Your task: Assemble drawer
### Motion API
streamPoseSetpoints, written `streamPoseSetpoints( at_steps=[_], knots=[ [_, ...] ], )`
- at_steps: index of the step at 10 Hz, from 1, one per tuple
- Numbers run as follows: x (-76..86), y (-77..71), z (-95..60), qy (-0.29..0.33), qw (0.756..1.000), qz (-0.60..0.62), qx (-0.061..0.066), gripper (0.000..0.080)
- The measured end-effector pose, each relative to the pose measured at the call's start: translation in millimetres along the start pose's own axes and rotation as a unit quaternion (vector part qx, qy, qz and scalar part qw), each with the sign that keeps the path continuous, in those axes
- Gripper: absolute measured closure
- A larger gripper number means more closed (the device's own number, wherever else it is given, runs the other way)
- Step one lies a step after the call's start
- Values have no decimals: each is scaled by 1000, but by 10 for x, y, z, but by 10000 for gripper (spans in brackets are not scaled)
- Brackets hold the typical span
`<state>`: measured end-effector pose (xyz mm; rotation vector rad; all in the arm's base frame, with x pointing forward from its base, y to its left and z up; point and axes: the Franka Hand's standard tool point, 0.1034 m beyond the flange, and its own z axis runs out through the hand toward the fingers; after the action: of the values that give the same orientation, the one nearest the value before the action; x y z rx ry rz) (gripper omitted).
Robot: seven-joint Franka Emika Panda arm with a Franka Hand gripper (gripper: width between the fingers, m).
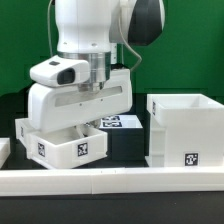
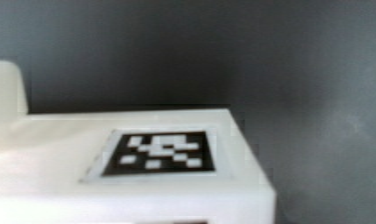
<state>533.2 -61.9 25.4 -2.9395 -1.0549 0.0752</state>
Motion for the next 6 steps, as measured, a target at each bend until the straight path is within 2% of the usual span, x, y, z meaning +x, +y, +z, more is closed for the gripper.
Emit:
streamPoseSetpoints(
  at_steps=[1,6],
  knots=[
    [-52,-1,3,-10,994,-104,21,758],
    [-109,58,8,-16,969,-246,19,758]
  ],
)
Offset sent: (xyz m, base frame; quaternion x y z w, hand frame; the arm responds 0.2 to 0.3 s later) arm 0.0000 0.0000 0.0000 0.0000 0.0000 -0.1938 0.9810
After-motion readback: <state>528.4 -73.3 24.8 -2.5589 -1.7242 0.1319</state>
